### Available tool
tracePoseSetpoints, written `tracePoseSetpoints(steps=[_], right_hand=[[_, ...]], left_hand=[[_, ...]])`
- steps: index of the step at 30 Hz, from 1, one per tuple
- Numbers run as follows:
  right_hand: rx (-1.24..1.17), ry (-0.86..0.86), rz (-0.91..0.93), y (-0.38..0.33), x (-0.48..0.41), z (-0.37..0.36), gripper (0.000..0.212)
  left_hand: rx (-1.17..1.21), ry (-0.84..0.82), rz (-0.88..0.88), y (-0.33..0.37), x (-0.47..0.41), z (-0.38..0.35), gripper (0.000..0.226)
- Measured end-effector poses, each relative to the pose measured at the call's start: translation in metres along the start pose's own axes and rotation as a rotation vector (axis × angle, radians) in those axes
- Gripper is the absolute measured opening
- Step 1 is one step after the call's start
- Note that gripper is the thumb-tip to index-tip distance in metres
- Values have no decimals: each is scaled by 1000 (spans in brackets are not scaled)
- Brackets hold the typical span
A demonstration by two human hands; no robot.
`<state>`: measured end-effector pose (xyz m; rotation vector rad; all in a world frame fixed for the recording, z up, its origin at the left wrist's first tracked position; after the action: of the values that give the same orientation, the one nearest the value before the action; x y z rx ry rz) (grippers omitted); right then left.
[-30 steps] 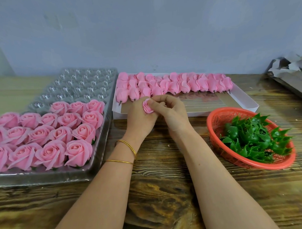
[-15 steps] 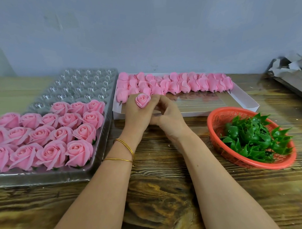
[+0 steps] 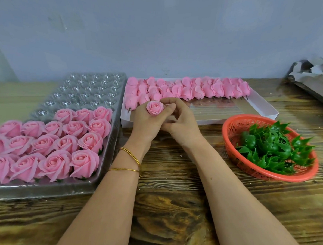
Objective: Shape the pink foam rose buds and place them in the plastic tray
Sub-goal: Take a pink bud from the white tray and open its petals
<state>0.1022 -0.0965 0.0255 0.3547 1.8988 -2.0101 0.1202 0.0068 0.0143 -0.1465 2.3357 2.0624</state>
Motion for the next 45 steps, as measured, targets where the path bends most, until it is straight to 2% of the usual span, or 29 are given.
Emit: tracePoseSetpoints(steps=[9, 13, 16, 21, 24, 28, 32, 36, 41, 45], right_hand=[[-15, -74, -43, -2, 5, -10, 48], [-12, -44, -54, -1, 4, -9, 54], [-21, -31, -69, 1, 3, -9, 58], [-1, -21, -60, 0, 3, -7, 60], [20, -27, -49, -1, 3, -7, 58], [2, -51, -63, -1, 4, -9, 53], [-2, -86, -70, -1, 6, -13, 47], [23, -96, -64, -2, 6, -15, 46], [36, -59, -51, 0, 3, -13, 53], [64, -46, -24, 0, 2, -11, 46]], left_hand=[[33, -13, 0, 2, 0, 2, 22], [61, -44, 11, 2, 3, -2, 5], [90, -30, 24, 1, 2, -1, 12], [83, -31, 28, 1, 2, -2, 9], [40, -55, 21, 2, 2, -2, 6], [23, -58, 21, 3, 1, 0, 15], [30, -79, 10, 5, 1, -1, 1], [62, -70, 17, 4, 1, 1, 11], [89, -36, 50, 1, 0, 0, 11], [82, -3, 92, -5, -3, 0, 19]])
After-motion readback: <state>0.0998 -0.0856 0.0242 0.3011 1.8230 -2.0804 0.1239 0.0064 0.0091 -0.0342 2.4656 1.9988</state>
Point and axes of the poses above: each hand's wrist, its own x-axis away from the middle knuckle, its own z-axis out of the back of the hand, y = z × x, the point moved 10 cm from there along -x, towards the middle knuckle, and after that the axes turned 9 degrees about z, right-handed, at the moved point
